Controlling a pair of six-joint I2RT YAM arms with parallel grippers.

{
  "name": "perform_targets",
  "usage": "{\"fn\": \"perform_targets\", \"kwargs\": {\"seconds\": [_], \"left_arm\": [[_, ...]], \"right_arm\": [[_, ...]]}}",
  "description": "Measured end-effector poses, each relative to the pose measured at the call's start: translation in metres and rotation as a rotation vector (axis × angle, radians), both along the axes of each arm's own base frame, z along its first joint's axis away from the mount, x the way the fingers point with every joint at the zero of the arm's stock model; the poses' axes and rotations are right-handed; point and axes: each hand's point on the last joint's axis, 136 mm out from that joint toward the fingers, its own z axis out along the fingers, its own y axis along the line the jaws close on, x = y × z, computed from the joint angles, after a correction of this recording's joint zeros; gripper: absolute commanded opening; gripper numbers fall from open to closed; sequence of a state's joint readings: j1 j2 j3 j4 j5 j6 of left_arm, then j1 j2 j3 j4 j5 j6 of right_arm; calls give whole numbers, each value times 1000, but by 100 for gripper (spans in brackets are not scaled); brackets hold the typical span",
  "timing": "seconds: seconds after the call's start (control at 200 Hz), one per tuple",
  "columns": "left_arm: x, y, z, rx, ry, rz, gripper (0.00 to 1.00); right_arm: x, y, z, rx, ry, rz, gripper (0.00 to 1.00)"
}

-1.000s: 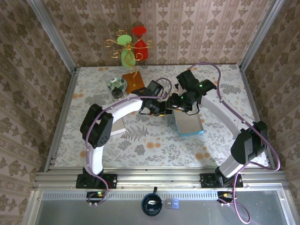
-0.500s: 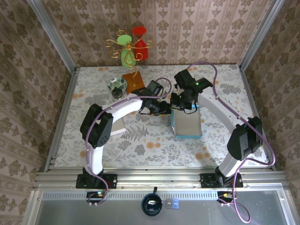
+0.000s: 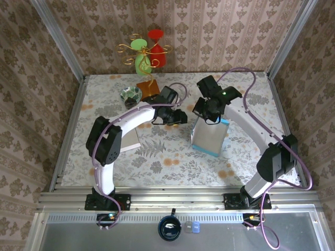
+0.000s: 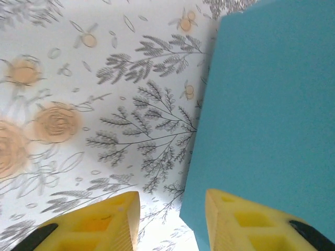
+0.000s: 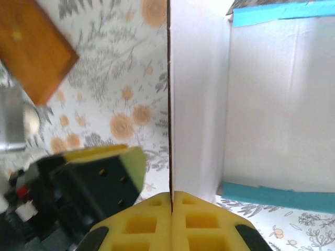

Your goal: Fold the paper box

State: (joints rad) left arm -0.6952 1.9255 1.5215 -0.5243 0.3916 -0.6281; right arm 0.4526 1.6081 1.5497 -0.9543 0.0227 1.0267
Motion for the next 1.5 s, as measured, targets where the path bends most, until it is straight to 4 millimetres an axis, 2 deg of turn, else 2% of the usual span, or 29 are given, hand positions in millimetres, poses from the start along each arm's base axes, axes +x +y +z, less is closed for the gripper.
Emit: {"fn": "perform_targets", "kwargs": {"seconds": [0.225,0.405,0.485,0.66,0.755,0.885,1.065,1.25,1.36,1.4,1.5], "left_arm": [[3,21,32,6,-92,-1,39],[-5,28,25,35,-86,-29,38],[-10,30,20,48,-74,-44,38],[-18,25,19,49,-81,-94,37],[-21,24,18,49,-83,-114,37],[-24,24,16,49,-83,-134,37],[-26,23,17,39,-84,-155,38],[-25,24,18,28,-96,-184,40],[-23,23,16,33,-113,-207,41],[-22,22,15,35,-117,-217,42],[-20,18,12,36,-135,-248,44]], "right_arm": [[-4,-38,18,93,38,-476,0],[9,-52,44,152,87,-756,0],[10,-59,41,166,116,-847,0],[10,-74,22,155,186,-1003,0],[13,-77,14,149,206,-1047,0],[17,-74,5,144,228,-1065,6],[23,-68,-1,172,229,-1048,14],[24,-69,-18,176,208,-997,21],[27,-73,-11,193,171,-957,24],[30,-75,-6,203,150,-941,29],[35,-83,13,221,80,-878,33]]}}
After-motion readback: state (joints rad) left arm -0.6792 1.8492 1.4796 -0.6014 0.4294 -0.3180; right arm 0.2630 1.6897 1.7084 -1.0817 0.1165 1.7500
